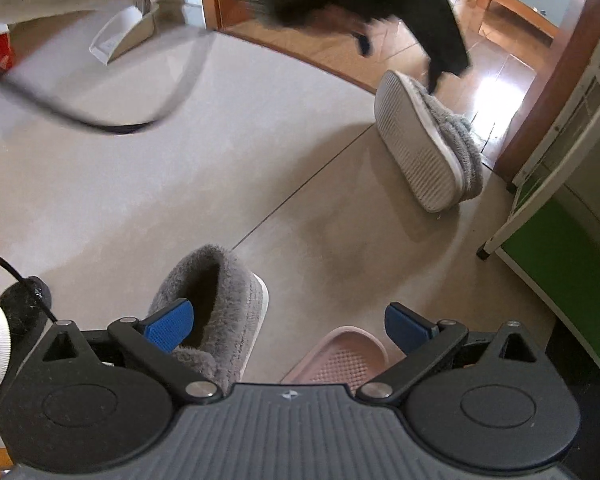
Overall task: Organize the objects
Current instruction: 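Move the left gripper to the second grey slipper lying sole-up by the shelf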
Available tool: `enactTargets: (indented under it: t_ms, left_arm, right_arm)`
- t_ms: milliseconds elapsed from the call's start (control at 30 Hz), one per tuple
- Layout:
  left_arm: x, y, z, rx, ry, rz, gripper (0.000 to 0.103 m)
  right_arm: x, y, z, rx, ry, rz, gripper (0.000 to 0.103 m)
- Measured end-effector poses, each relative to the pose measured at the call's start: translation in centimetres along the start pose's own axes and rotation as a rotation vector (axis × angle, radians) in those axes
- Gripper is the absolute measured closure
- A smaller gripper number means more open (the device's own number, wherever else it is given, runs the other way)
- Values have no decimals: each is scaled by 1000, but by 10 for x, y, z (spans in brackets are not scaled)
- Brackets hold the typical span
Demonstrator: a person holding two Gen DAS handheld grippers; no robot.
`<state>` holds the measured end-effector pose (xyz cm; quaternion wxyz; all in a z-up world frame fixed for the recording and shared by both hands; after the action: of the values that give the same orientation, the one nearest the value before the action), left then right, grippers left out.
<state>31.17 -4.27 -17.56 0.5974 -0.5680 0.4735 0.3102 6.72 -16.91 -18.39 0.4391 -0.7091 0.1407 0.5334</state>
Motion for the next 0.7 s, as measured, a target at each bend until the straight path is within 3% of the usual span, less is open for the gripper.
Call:
enactTargets:
  t_ms: [233, 467, 600, 700]
  left_arm:
    - [57, -51, -24, -50, -106, -56, 13]
    - [109, -60, -28, -21, -176, -57, 13]
    - [116, -59, -25, 29, -244, -57, 13]
    - [113, -51, -21, 69, -254, -32, 13]
  right_arm:
    - [-2, 18, -30, 101, 9, 47, 0]
    - [7, 47, -53, 195, 22, 127, 0]
    - [7, 55, -59, 208, 21, 139, 0]
    - [8, 56, -60, 200, 22, 141, 0]
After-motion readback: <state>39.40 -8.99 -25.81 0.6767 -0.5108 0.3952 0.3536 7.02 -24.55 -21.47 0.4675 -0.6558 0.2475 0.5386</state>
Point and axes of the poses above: each gripper's, at about its wrist camera, not at the fingertips, and x roughly the way its jaws point, z to its left, y to its underside, the point moved 7 cm from there along x, roughly the way its jaws point, and after that the axes turned 5 degrees about y, right-handed, at the moved point
